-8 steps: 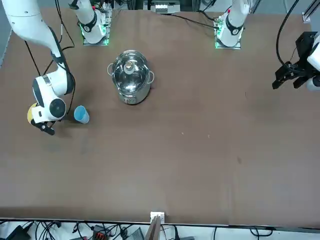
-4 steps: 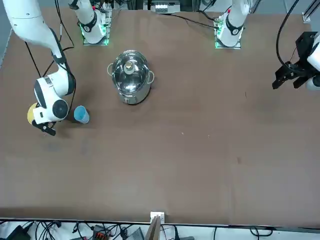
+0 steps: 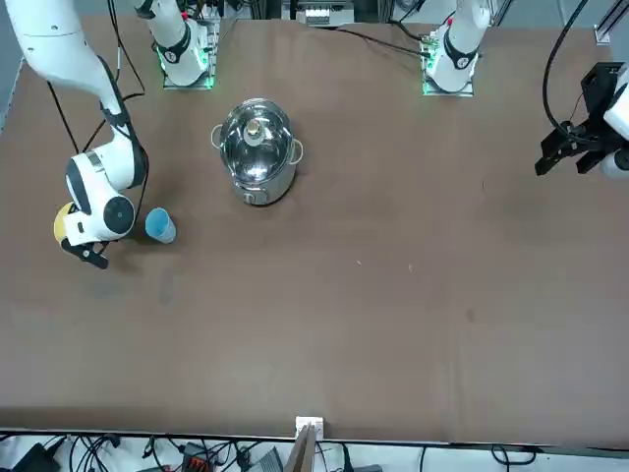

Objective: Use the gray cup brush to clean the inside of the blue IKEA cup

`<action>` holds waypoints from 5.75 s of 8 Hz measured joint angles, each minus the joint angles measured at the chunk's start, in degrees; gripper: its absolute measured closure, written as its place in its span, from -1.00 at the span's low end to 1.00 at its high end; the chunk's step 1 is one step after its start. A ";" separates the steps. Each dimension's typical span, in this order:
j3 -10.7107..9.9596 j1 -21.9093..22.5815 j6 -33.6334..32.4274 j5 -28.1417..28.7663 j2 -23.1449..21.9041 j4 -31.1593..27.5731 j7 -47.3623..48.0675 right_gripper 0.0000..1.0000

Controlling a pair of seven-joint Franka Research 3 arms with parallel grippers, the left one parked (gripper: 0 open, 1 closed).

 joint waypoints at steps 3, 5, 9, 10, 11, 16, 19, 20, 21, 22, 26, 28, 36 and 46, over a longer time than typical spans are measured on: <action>0.00 0.00 0.00 -0.07 0.53 0.01 0.17 -0.10; 0.00 0.00 0.00 -0.07 0.66 0.01 0.23 0.02; 0.00 0.00 0.00 -0.20 0.92 0.24 0.36 0.59; 0.00 0.00 -0.01 -0.22 0.97 0.33 0.36 0.67; -0.01 0.00 -0.73 -0.56 0.93 0.64 0.53 0.93; -0.13 -0.41 -1.15 2.18 -2.95 4.08 0.25 0.93; -0.14 -0.42 -7.10 15.20 -7.29 10.44 -13.43 0.93; -0.06 -0.37 -11.71 19.40 -8.23 13.82 -19.02 0.93; 0.27 -0.28 -15.51 22.16 -9.16 16.60 -22.78 0.93; 1.13 -0.12 -18.83 25.41 -10.11 18.56 -25.06 0.93; 5.61 0.84 -25.63 45.07 -14.44 22.39 -26.09 0.93; 6.85 0.82 -25.81 49.10 -17.35 20.96 -26.50 0.93; 7.70 0.78 -7.47 51.22 -21.98 1.38 -26.51 0.93; 7.65 0.63 -3.95 48.05 -17.99 -0.06 -26.51 0.93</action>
